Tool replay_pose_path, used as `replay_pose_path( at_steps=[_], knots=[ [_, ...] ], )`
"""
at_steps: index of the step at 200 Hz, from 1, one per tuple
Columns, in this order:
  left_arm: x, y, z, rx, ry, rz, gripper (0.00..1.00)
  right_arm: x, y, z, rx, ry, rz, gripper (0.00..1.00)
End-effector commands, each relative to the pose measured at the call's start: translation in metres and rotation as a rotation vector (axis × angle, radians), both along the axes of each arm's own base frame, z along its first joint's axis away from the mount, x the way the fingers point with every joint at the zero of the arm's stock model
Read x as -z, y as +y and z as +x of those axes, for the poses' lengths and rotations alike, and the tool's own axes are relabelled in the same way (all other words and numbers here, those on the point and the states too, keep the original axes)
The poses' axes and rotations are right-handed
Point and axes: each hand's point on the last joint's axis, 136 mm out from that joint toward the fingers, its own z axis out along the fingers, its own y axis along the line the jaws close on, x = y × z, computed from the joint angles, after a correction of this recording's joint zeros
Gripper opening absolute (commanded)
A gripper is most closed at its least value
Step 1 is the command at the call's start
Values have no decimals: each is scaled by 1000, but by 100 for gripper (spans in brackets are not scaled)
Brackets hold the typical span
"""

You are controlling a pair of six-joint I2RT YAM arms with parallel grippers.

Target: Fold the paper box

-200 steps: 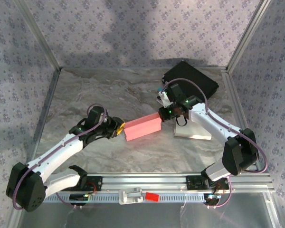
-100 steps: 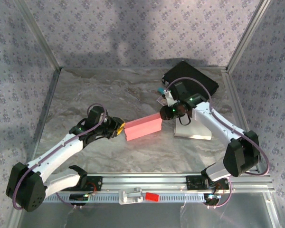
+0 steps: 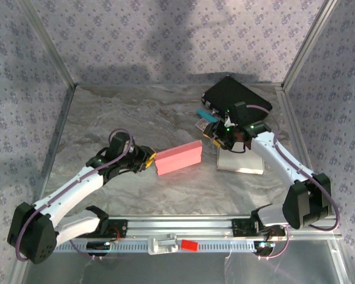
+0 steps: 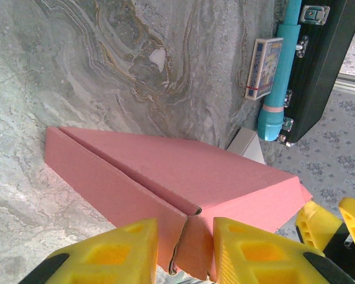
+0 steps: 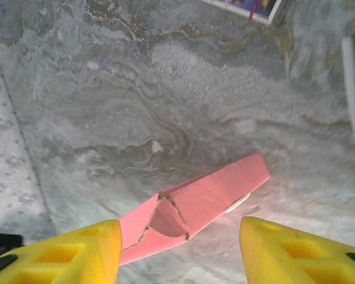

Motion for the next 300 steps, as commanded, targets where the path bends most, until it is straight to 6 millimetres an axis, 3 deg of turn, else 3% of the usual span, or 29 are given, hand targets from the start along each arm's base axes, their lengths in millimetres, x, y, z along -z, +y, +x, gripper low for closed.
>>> replay_pose_path(
  at_steps=[1, 28, 69, 153, 200, 221, 273, 300],
  knots=[
    [4, 1, -5, 13, 18, 25, 29, -3, 15, 1, 149, 158, 166, 58],
    [3, 1, -5, 15, 16, 25, 29, 14, 20, -12, 196, 289, 192, 59],
    [4, 1, -4, 15, 17, 25, 29, 24, 30, -10, 219, 318, 235, 59],
    [5, 0, -3, 18, 22, 26, 28, 32, 28, -13, 232, 322, 233, 44],
    [5, 0, -3, 14, 21, 24, 28, 30, 25, -17, 235, 310, 220, 41],
    [7, 0, -3, 16, 23, 25, 28, 33, 24, -19, 228, 306, 203, 35],
    [7, -1, -3, 16, 25, 24, 28, 43, 20, -25, 218, 305, 167, 33],
    [6, -1, -3, 15, 23, 23, 28, 39, 18, -23, 204, 288, 156, 39]
  ],
)
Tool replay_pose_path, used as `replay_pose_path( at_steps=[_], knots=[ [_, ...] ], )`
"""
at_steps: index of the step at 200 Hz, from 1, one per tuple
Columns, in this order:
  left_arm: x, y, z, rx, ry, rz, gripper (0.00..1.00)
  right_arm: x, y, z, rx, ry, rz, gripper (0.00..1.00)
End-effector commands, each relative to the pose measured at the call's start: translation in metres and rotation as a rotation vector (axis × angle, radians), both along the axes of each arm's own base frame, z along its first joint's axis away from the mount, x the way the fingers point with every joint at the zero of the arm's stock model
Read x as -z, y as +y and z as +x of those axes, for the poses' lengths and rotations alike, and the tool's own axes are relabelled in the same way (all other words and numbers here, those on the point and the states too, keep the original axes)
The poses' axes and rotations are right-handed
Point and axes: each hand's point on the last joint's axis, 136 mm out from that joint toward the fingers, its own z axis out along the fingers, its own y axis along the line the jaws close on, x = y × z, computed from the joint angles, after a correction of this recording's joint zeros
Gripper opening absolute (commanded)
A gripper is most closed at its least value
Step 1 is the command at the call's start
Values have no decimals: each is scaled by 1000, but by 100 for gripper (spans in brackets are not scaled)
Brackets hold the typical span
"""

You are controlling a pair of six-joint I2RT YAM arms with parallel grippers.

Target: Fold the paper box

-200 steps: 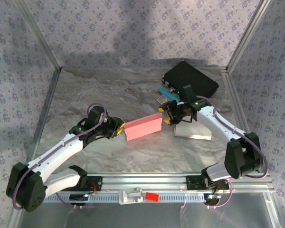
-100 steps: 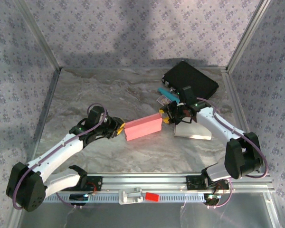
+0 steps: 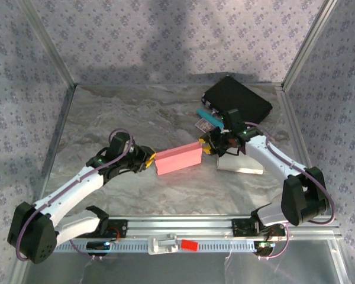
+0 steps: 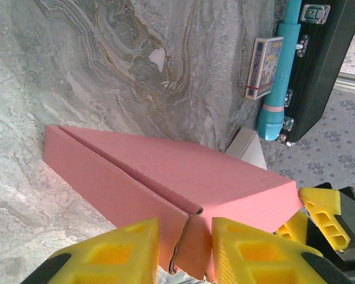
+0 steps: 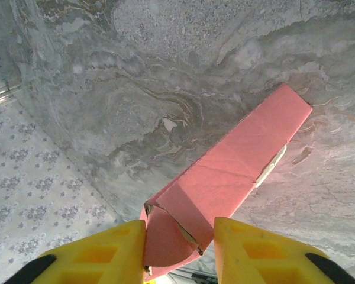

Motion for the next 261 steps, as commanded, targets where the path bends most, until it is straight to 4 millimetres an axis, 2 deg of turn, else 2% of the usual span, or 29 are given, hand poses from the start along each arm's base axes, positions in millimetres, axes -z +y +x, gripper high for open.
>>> replay_pose_path(
  at_steps=[1, 16, 40, 56, 74, 88, 99, 132, 161, 201, 210, 261],
  knots=[
    [6, -1, -3, 15, 25, 22, 28, 6, -8, -7, -14, 5, -52, 39],
    [5, -1, -3, 13, 23, 23, 28, -10, -12, 1, -20, -50, -72, 44],
    [5, -1, -3, 18, 22, 24, 28, -41, -13, 13, -116, -196, -142, 45],
    [5, -1, -2, 18, 21, 25, 28, -60, -11, 18, -257, -377, -217, 39],
    [5, -1, -2, 18, 21, 27, 28, -72, -6, 10, -482, -598, -303, 32],
    [5, -1, -2, 20, 20, 27, 28, -68, -7, 0, -649, -686, -375, 17],
    [5, -1, -2, 21, 22, 29, 28, -56, -13, -10, -751, -677, -425, 13],
    [5, -1, -2, 25, 21, 32, 28, -34, -18, -22, -921, -660, -484, 18],
    [5, -1, -2, 26, 22, 35, 28, -28, -13, -16, -959, -673, -490, 23],
    [4, -1, -1, 26, 21, 36, 28, -19, -5, -13, -995, -656, -489, 25],
    [4, -1, -1, 26, 21, 36, 28, -29, -1, -7, -990, -686, -491, 25],
    [4, -1, 0, 28, 22, 36, 28, -25, 4, -3, -997, -687, -503, 23]
  ],
)
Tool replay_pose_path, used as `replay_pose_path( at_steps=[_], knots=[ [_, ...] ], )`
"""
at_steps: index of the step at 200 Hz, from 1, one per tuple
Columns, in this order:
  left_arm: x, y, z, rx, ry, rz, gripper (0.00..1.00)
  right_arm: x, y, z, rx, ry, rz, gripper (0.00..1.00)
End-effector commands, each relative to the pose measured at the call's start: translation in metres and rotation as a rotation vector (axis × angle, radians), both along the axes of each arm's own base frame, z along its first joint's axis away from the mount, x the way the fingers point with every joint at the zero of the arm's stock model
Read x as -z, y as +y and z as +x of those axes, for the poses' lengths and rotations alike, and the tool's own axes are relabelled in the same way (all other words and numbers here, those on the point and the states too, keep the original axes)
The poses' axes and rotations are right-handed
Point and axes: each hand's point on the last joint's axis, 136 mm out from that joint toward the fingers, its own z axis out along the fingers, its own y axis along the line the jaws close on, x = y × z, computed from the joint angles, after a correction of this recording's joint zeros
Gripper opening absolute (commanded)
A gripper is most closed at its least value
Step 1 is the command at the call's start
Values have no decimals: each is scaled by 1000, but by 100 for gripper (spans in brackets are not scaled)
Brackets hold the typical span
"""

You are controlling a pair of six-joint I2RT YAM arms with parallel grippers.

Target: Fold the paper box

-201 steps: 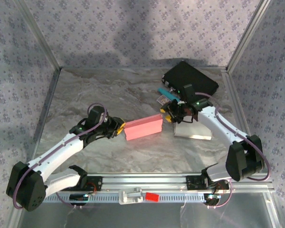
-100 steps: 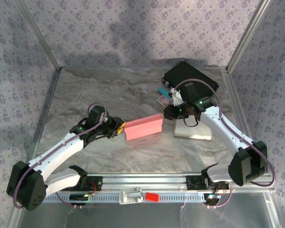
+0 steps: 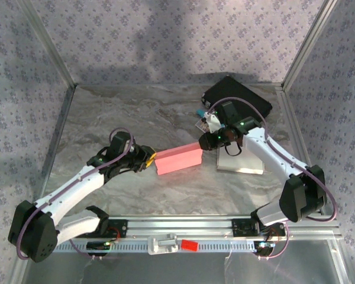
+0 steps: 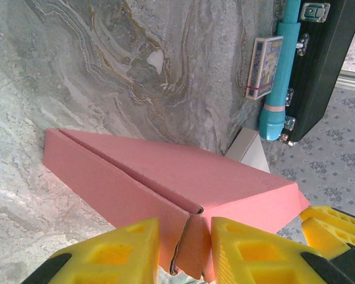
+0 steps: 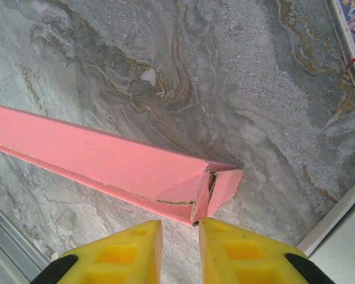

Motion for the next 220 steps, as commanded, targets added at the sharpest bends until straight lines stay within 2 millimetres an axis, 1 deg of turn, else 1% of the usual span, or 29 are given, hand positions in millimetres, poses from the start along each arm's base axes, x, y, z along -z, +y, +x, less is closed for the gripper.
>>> replay_pose_path(
  at_steps=[1, 41, 79, 150, 175, 203, 220],
  knots=[
    [3, 0, -3, 16, 30, 25, 28, -3, 3, 7, -13, -24, -17, 23],
    [3, 1, -2, 16, 30, 23, 28, 4, 2, 10, -11, -22, -42, 21],
    [3, 1, -2, 16, 32, 23, 28, 5, -2, 13, -3, -38, -70, 20],
    [3, 0, -1, 20, 32, 25, 28, 7, 4, 20, -12, -52, -73, 15],
    [3, 0, -1, 22, 33, 23, 28, 6, 3, 22, -7, -63, -83, 10],
    [3, 0, -1, 21, 34, 22, 28, 7, 0, 24, 1, -73, -102, 2],
    [2, 0, 0, 21, 30, 21, 28, 11, -2, 22, -4, -66, -121, 0]
  ],
)
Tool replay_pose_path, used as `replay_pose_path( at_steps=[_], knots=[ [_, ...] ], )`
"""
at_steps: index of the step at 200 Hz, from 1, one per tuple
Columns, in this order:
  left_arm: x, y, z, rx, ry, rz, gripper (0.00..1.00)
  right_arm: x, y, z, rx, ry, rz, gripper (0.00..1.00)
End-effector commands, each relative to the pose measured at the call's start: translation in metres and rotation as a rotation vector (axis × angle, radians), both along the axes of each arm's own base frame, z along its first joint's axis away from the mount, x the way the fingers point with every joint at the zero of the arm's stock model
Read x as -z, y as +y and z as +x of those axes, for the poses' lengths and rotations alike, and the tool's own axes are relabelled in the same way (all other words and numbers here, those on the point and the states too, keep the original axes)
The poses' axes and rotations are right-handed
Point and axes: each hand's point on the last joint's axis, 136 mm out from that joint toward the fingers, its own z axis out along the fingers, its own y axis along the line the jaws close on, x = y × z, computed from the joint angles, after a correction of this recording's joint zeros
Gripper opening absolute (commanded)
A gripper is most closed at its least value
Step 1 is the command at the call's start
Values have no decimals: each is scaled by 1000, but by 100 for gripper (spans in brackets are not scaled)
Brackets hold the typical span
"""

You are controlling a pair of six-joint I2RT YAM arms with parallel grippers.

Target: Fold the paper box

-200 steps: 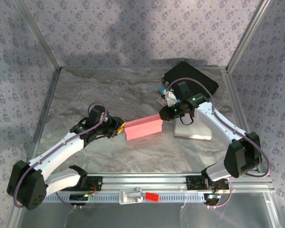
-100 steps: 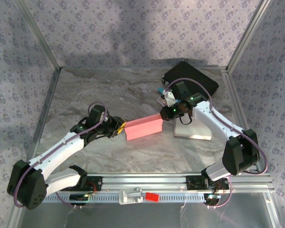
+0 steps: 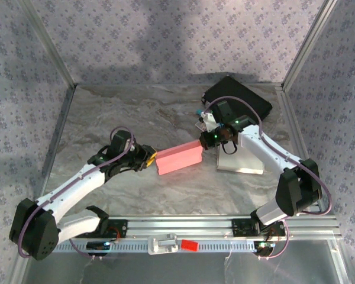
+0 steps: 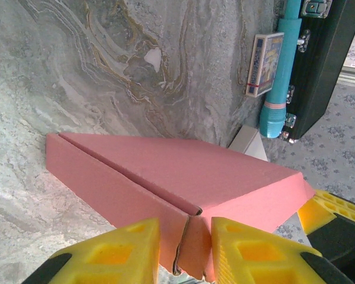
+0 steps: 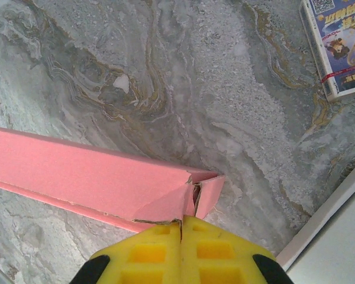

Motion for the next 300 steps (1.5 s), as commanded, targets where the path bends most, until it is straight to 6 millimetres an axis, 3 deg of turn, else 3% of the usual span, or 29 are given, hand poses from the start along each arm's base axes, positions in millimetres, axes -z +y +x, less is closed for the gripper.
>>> replay_pose_path(
  at_steps=[1, 83, 87, 105, 172, 245, 300],
  knots=[
    [2, 2, -2, 6, 25, 23, 28, -3, -1, 6, -11, -27, -37, 0],
    [2, 3, -2, 9, 26, 25, 27, 13, -8, -3, 7, 17, -63, 0],
    [2, 3, -2, 7, 26, 25, 27, 25, -11, -11, 6, 46, -75, 0],
    [2, 2, -1, 10, 24, 25, 27, 31, -13, -15, 9, 69, -84, 0],
    [0, 0, 0, 24, 19, 27, 27, 40, -20, -28, 29, 124, -115, 0],
    [6, -3, -8, 63, 35, 46, 25, 18, -10, -34, 68, 126, -33, 3],
    [9, -2, -13, 81, 36, 76, 25, 7, -9, -40, 119, 145, 16, 22]
  ],
)
